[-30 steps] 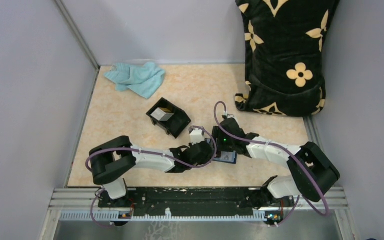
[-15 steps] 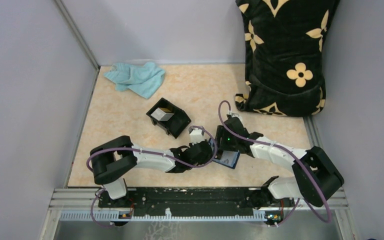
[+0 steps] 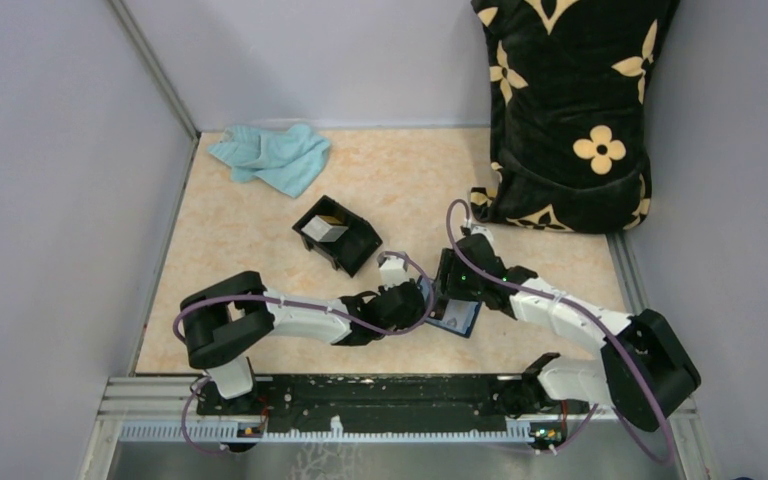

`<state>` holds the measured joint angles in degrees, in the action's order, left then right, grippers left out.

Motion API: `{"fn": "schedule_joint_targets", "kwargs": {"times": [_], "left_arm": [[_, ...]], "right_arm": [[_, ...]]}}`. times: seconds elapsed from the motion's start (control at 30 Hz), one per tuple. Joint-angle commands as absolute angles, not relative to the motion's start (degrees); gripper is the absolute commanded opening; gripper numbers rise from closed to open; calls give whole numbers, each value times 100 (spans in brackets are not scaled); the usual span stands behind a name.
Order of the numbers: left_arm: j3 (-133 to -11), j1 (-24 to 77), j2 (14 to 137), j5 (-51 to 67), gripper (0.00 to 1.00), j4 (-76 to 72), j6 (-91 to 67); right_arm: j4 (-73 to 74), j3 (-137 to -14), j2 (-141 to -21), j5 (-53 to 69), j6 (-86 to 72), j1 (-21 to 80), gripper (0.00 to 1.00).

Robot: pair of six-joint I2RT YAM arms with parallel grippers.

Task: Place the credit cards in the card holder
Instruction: Insert the credit card into the card holder.

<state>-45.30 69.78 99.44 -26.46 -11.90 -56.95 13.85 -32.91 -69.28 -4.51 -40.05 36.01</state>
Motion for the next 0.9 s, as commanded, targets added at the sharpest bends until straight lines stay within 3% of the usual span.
{"fn": "schedule_joint_targets", "kwargs": {"times": [0.0,0.43,0.87], "left_arm": [[-4505,7027,10205,-2591,28,-487,-5588],[-4570,7035,10247,-2609,28,-436,-5588],[-4713,7070,10081,-2679,32,-345,-5546]], "right_arm": [[1436,-3235,-6459,-587,-3972,3568,53],[1696,-2822,-6147,-773,-3859,3653,0],[1641,-2855,-6397,-717,-3832,3830,0]]}}
